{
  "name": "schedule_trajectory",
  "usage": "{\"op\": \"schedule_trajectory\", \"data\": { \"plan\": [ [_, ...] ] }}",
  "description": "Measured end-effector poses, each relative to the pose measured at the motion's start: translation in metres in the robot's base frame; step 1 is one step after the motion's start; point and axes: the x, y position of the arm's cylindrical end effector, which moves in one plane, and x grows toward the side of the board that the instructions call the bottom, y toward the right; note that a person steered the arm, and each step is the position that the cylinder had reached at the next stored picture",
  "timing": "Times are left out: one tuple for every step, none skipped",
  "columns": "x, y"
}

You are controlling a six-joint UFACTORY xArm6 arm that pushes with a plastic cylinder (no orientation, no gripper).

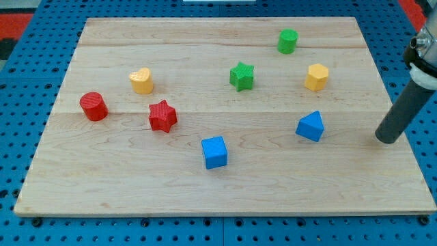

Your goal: Place your arm vertical to the green star

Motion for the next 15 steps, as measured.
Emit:
{"op": "schedule_trajectory", "data": {
  "plan": [
    [-0.026, 0.0],
    [-0.031, 0.0],
    [-0.039, 0.0],
    [-0.058, -0.003],
    [-0.059, -0.003],
    [-0.059, -0.006],
    [-0.059, -0.062],
    [-0.059, -0.082],
    [-0.059, -0.09],
    [-0.059, -0.128],
    [-0.059, -0.162],
    [-0.059, -0.165],
    [-0.059, -0.165],
    [-0.059, -0.177],
    [-0.057, -0.263]
  ]
}}
